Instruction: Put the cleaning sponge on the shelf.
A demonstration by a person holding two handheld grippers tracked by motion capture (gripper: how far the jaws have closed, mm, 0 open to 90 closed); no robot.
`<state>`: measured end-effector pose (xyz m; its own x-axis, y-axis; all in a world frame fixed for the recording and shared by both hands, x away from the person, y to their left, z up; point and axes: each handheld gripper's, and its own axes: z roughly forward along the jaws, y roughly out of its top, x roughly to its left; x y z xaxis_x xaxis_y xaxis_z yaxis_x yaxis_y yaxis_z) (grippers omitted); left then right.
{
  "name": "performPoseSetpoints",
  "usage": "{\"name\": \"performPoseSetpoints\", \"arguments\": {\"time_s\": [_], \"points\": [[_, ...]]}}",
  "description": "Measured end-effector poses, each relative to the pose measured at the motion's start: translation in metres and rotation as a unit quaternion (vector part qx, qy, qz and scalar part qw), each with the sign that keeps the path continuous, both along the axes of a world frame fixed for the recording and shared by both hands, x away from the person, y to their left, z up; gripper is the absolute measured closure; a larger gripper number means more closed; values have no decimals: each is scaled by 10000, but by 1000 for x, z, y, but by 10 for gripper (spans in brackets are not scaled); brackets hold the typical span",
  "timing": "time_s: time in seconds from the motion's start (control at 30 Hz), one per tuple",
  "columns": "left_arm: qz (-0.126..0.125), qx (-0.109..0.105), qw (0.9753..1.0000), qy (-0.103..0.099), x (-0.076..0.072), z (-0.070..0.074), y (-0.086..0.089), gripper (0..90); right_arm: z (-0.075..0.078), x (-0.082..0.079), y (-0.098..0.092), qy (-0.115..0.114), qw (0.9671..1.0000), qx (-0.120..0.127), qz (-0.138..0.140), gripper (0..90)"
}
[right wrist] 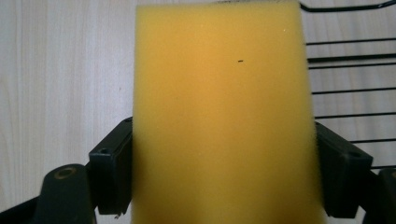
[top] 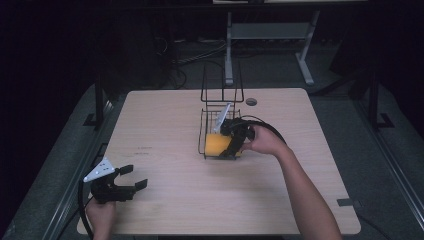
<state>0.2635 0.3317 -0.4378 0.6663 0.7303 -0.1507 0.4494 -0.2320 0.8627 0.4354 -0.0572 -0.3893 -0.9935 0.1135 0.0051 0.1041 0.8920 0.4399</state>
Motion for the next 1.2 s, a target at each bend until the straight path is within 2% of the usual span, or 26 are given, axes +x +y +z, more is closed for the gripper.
{"name": "performPoseSetpoints", "arguments": {"time_s": [0.07, 0.17, 0.27, 0.37, 0.47, 0.63, 0.77, 1.2], "points": [[9, -7, 10000, 9, 0, 0, 0, 141, 0, 4, 0, 48, 9999, 147, -28, 211], [18, -27, 10000, 12, 0, 0, 1, 141, -3, 11, 0, 26, 9999, 5, -117, 211], [11, -36, 10000, 15, 0, 0, 1, 141, -4, 15, 2, 27, 9999, 62, -126, 212], [-1, 8, 10000, 10, 1, 0, 0, 141, -6, 22, 3, 7, 9999, -54, -147, 212], [6, -4, 10000, 8, 1, -1, 0, 141, -8, 28, 2, 49, 9996, 198, -209, 211], [4, 6, 10000, 4, 1, -1, 1, 141, -16, 35, 1, 65, 9995, 86, -285, 211], [7, 9, 10000, 28, 1, -1, 0, 141, -21, 38, 0, 137, 9993, 45, -356, 210], [14, 15, 10000, 12, 1, -1, 1, 141, -28, 40, 2, 139, 9992, 76, -375, 207]]}}
